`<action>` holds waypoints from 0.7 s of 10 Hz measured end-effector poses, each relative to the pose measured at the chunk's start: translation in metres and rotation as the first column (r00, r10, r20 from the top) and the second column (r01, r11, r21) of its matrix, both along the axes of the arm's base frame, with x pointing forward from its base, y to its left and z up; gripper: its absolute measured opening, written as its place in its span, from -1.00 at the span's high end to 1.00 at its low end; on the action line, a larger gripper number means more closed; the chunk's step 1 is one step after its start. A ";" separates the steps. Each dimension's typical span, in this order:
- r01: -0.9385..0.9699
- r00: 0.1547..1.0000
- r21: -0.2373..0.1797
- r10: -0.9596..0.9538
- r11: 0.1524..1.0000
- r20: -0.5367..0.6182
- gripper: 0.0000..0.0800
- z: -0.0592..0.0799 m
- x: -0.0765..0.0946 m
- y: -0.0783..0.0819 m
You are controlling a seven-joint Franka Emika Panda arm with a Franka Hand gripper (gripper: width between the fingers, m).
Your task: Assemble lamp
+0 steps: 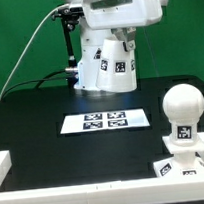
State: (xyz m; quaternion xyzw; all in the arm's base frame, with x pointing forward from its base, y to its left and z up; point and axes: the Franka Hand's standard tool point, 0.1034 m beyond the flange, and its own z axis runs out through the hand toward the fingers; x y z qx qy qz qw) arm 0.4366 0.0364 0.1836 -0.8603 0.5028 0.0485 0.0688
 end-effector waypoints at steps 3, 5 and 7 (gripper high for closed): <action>-0.055 0.990 0.063 0.046 0.996 0.134 0.89 0.007 0.035 0.010; -0.050 0.962 0.037 0.038 0.998 0.270 0.89 0.028 0.075 0.019; -0.081 0.959 0.035 0.068 0.996 0.276 0.89 0.052 0.094 0.019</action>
Offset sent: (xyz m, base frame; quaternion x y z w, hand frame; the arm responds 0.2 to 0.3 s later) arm 0.0830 0.0216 0.0316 0.1842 0.0769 -0.1085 0.9739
